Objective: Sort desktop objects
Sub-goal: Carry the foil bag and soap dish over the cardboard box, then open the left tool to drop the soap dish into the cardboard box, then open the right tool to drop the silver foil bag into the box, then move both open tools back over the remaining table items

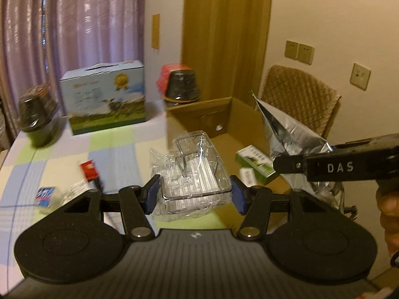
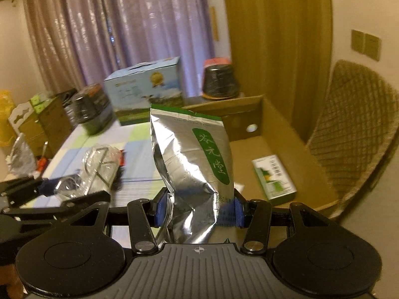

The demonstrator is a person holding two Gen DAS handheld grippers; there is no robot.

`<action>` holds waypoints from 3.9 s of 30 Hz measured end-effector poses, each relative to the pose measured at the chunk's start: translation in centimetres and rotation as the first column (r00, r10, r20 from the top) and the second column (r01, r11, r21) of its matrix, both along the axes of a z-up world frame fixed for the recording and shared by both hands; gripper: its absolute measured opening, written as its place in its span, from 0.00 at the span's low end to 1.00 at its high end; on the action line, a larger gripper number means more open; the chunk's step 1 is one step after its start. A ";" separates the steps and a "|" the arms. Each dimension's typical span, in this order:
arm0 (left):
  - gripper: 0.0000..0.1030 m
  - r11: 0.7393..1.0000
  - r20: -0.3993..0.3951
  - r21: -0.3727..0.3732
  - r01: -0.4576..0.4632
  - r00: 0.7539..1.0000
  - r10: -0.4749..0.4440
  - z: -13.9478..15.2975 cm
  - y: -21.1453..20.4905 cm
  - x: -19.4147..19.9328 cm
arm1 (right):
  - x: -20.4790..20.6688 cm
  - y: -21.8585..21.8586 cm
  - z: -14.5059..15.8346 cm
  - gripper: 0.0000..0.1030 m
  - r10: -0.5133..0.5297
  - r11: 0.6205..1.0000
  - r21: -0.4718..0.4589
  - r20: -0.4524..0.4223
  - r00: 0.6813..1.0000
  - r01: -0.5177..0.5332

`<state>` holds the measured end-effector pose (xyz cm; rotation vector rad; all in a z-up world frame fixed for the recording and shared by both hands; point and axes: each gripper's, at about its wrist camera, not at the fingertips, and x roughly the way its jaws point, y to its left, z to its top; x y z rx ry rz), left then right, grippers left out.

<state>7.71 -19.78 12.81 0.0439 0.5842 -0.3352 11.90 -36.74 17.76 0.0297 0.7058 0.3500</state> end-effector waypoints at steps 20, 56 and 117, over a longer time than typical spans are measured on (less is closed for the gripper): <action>0.51 0.994 -0.039 -0.072 0.083 0.995 -0.086 0.7 -6.7 8.7 | 7.3 -6.6 0.4 0.47 -0.077 0.997 -0.020 -0.026 0.997 0.077; 0.63 0.998 -0.061 -0.067 -0.008 0.998 0.004 -2.8 -2.8 12.3 | 13.0 -4.7 -3.2 0.47 -0.072 0.997 -0.026 -0.092 0.993 0.070; 0.99 0.936 -0.061 0.110 -0.334 0.938 0.342 -3.0 21.3 -7.7 | -4.1 12.0 -1.6 0.98 0.176 0.984 0.040 -0.054 0.983 -0.174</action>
